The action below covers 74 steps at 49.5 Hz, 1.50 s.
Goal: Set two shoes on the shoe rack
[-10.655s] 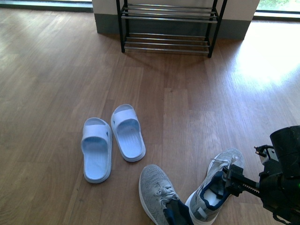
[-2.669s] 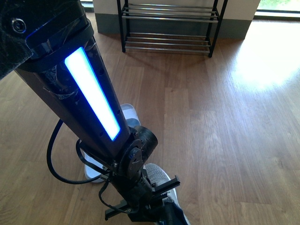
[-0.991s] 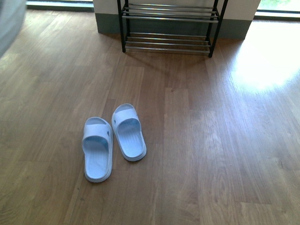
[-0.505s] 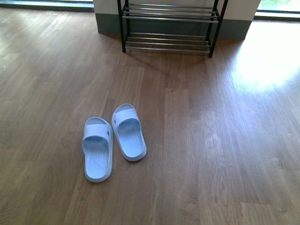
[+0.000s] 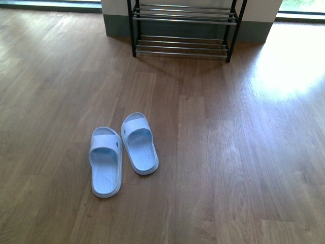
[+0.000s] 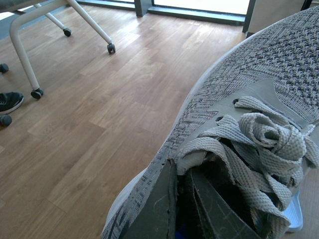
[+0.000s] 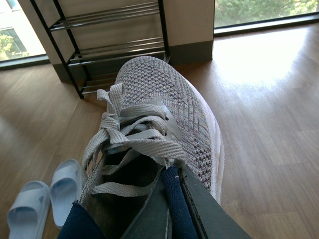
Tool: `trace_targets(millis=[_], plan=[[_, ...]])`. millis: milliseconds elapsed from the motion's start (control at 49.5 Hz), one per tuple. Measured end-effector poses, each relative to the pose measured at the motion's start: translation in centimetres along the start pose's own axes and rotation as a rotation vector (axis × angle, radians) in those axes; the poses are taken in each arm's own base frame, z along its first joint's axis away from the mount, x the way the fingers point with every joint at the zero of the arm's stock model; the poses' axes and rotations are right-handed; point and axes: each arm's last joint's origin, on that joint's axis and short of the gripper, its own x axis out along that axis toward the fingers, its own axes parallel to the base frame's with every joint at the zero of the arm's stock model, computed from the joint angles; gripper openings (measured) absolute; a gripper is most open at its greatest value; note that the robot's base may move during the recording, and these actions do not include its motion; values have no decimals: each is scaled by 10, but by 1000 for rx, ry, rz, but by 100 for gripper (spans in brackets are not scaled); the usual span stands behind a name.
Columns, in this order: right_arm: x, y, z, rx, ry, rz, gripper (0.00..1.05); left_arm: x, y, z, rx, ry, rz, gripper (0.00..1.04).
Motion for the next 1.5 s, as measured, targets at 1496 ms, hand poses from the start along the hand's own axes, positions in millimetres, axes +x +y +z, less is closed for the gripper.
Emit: trace_targets(millis=[1496], plan=[[0, 0, 0, 0, -1, -8, 1, 1, 0, -1, 10, 6, 0, 2]])
